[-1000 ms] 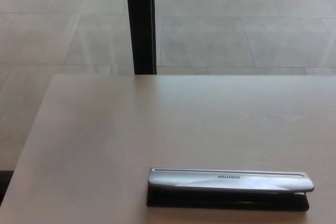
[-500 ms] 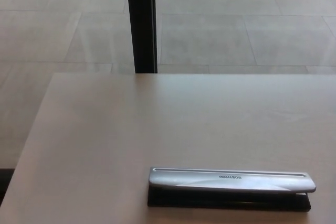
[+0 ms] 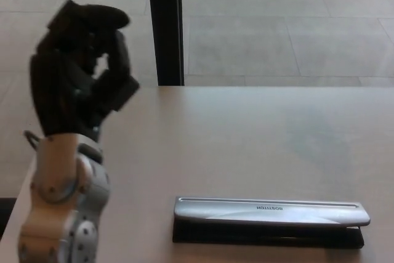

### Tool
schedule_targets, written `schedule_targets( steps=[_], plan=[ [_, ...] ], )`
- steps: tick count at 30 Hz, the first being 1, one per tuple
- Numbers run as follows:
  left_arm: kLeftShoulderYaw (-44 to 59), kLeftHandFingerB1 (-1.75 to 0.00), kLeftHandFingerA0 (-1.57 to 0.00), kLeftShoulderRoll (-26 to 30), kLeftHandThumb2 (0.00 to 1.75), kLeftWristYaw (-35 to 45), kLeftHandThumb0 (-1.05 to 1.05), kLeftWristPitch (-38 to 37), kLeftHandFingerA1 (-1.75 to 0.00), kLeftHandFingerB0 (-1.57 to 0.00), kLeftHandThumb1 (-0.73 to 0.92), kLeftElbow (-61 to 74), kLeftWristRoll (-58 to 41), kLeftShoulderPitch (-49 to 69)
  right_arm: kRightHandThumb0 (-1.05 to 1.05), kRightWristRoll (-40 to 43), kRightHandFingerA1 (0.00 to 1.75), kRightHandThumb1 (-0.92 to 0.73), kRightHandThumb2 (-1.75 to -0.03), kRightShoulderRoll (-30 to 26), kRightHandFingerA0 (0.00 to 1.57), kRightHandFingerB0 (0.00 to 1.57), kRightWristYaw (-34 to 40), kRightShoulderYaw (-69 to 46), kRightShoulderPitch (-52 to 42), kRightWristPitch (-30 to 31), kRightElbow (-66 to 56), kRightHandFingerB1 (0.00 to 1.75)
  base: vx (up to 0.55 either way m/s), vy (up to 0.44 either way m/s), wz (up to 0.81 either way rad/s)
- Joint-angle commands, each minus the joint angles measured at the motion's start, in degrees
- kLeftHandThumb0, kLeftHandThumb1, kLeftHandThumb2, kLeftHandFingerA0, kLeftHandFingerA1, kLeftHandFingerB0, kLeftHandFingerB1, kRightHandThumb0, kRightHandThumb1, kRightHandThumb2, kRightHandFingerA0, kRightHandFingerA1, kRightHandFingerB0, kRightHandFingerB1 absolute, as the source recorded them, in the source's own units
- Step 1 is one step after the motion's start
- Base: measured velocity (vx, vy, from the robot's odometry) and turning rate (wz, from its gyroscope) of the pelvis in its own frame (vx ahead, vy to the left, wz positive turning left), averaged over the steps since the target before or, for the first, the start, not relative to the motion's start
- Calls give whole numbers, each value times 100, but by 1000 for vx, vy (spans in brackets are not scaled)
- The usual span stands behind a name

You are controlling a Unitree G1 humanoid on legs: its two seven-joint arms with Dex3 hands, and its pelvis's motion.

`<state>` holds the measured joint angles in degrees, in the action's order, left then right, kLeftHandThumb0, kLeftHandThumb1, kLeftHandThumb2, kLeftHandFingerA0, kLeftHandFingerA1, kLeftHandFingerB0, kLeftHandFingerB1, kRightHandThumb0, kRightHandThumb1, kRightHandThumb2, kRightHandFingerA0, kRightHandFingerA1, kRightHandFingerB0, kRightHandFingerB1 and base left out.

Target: A hole pucnch is kept on the middle on the desk infront of the robot and the robot uses both its hands as fists to press on it and use it

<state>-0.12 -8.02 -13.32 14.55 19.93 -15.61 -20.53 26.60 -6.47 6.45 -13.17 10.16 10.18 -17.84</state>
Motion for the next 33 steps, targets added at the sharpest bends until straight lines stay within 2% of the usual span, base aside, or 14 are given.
schedule_targets(
  steps=[1, 2, 7, 8, 9, 10, 15, 16, 17, 21, 26, 27, 29, 33],
  plan=[
    [-617, -134, -92, -599, 95, -345, -20, 402, -175, -67, 74, -15, 261, 366, -29, -251, 175, -66, -103, 91, 100, 72, -269, 595, -411, 301, -115, 142, 0, 0, 0],
    [-689, -145, -90, -632, 92, -354, -20, 435, -175, -58, 74, -23, 325, 399, -29, -265, 175, -65, -102, 109, 101, 73, -248, 631, -443, 308, -113, 141, 0, 0, 0],
    [-1089, -147, -91, -826, 90, -471, -23, 389, -175, -57, 76, -308, 510, 603, -36, -476, 175, -65, -98, 133, 104, 73, -341, 896, -639, 287, 107, 140, 0, 0, 0],
    [-1127, -148, -94, -890, 94, -482, -21, 236, -175, -60, 74, -414, 483, 656, -35, -509, 175, -65, -98, 167, 104, 74, -337, 920, -676, 223, 146, 139, 0, 0, 0],
    [-1069, -137, -98, -1217, 102, -682, -23, 313, -175, -71, 71, -474, 223, 761, -37, -625, 175, -65, -98, 238, 106, 77, -288, 958, -733, 90, 238, 138, 0, 0, 0],
    [-1077, -137, -98, -1205, 102, -691, -23, 309, -175, -71, 71, -472, 213, 763, -37, -635, 175, -65, -98, 249, 106, 77, -289, 959, -741, 85, 237, 138, 0, 0, 0],
    [-1254, -146, -92, -1422, 92, -911, -23, 271, -175, -58, 75, -651, 50, 1140, -36, -746, 175, -67, -90, 276, 103, 68, -432, 961, -764, -136, 570, 147, 0, 0, 0],
    [-1255, -136, -89, -1457, 93, -957, -22, 222, -175, -65, 73, -721, 29, 1177, -37, -757, 175, -67, -90, 303, 103, 67, -453, 955, -750, -205, 652, 146, 0, 0, 0],
    [-1269, -135, -89, -1462, 93, -963, -22, 147, -175, -64, 74, -803, 12, 1204, -36, -788, 175, -66, -93, 282, 103, 74, -456, 949, -735, -194, 683, 141, 0, 0, 0],
    [-1302, -140, -86, -1486, 86, -1025, -24, -6, -175, -51, 80, -1033, -23, 1242, -35, -873, 175, -64, -95, 303, 100, 73, -454, 932, -701, -256, 772, 141, 0, 0, 0],
    [-1303, -141, -84, -1956, 81, -1129, -27, -463, -175, -53, 85, -1571, -373, 1556, -37, -991, 175, -64, -95, 455, 100, 75, -315, 970, -651, -248, 928, 142, 0, 0, 0],
    [-1351, -149, -85, -2068, 74, -1239, -31, -444, -175, -48, 89, -1635, -403, 1661, -38, -1062, 175, -64, -95, 469, 101, 75, -299, 994, -658, -298, 984, 143, 0, 0, 0],
    [-1418, -150, -85, -2211, 70, -1356, -33, -551, -175, -48, 90, -1765, -429, 1802, -39, -1172, 175, -65, -96, 477, 104, 76, -306, 1030, -649, -406, 1102, 143, 0, 0, 0],
    [-1881, -143, -89, -2533, 81, -1537, -31, -989, -175, -58, 84, -2518, -402, 2311, -41, -1335, 175, -64, -96, 640, 105, 78, -208, 1092, -705, -588, 1420, 144, 0, 0, 0]
  ],
)
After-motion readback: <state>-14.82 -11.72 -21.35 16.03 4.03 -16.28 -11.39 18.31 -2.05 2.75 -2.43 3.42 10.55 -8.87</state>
